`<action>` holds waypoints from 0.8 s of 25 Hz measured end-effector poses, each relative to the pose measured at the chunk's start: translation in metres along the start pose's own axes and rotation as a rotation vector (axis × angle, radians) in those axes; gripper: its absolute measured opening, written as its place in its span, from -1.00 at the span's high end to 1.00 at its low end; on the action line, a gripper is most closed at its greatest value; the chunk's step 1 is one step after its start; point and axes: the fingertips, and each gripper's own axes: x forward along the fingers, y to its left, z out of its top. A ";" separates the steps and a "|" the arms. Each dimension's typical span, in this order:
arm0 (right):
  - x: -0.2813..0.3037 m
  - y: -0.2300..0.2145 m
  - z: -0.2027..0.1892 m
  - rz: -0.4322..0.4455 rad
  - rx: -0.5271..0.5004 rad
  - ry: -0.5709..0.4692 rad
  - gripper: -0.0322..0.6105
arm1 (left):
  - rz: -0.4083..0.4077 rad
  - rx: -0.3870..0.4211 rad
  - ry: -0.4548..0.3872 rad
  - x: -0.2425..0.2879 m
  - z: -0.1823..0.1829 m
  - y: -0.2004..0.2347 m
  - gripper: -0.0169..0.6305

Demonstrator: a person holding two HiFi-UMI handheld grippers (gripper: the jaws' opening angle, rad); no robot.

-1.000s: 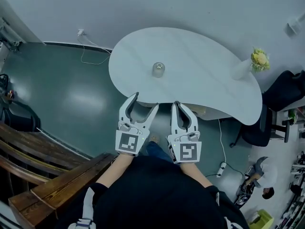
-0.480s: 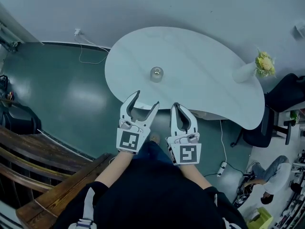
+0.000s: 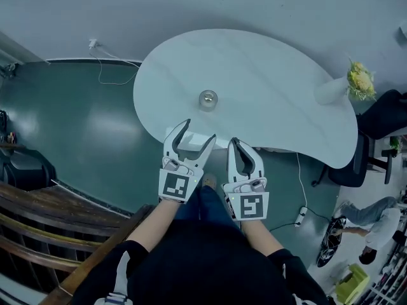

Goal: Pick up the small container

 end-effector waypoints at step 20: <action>0.053 -0.019 -0.059 -0.015 0.031 0.048 0.83 | -0.030 0.029 0.060 0.078 -0.069 0.033 -0.02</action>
